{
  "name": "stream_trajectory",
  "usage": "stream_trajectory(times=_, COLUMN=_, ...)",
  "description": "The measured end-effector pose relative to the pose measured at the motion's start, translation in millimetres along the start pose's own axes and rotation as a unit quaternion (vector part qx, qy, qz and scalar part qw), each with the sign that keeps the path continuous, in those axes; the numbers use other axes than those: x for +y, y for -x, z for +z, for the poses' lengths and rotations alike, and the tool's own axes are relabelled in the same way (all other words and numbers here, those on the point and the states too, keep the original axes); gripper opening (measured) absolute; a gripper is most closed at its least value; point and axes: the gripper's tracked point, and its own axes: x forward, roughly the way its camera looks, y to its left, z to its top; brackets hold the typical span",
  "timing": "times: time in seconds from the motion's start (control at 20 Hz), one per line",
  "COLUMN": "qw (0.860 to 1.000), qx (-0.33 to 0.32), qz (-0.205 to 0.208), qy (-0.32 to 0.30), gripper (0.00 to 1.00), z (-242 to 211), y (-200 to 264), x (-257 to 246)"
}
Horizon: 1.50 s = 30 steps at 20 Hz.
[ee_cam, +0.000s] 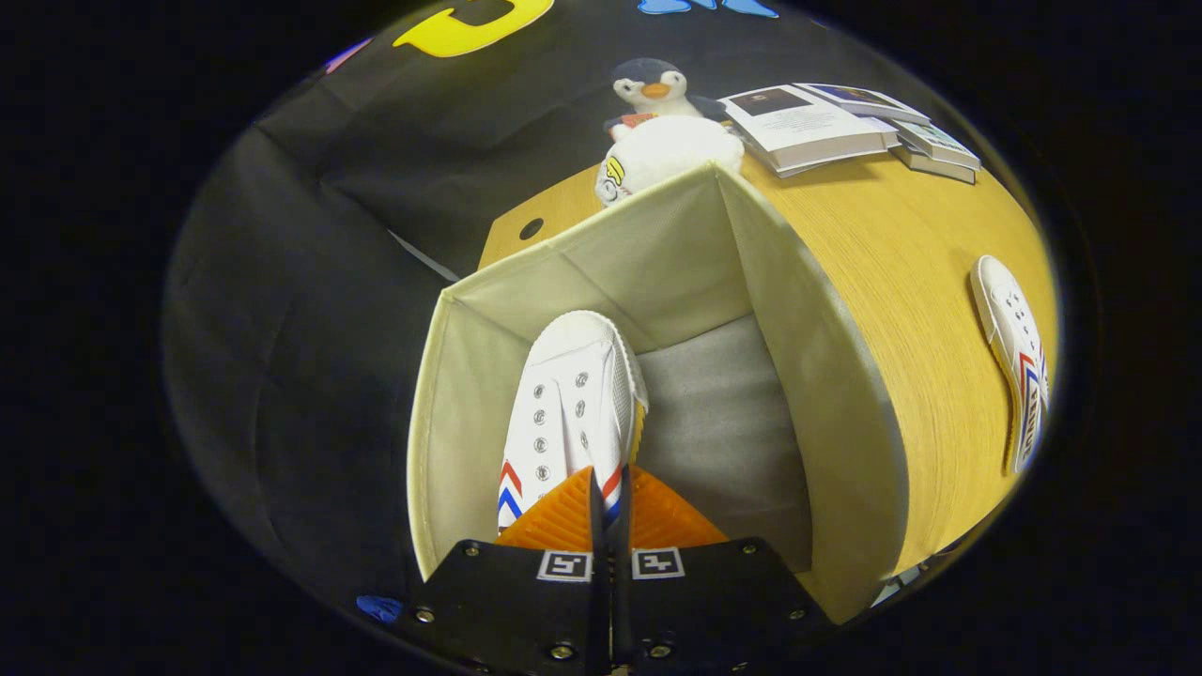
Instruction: Open the storage box then place both shoes into the box .Put the left shoe in first, then the right shoe, with the right side of both shoes facing outward in a uniform manner.
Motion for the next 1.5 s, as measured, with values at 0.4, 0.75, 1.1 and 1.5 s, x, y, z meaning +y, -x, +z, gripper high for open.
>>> stream_trajectory(times=0.4, qw=0.997, qx=-0.016, qz=0.063, qy=0.035, gripper=0.96, z=9.4, y=24.7, x=15.9)
stream_trajectory(times=0.75, qw=0.988, qx=-0.083, qz=0.084, qy=0.105, gripper=0.97, z=39.8, y=91.3, x=6.4)
stream_trajectory(times=1.1, qw=0.979, qx=-0.142, qz=0.063, qy=0.129, gripper=0.98, z=70.5, y=139.1, x=-48.3)
stream_trajectory(times=1.5, qw=0.98, qx=-0.164, qz=0.013, qy=0.108, gripper=0.98, z=87.5, y=164.9, x=-134.7)
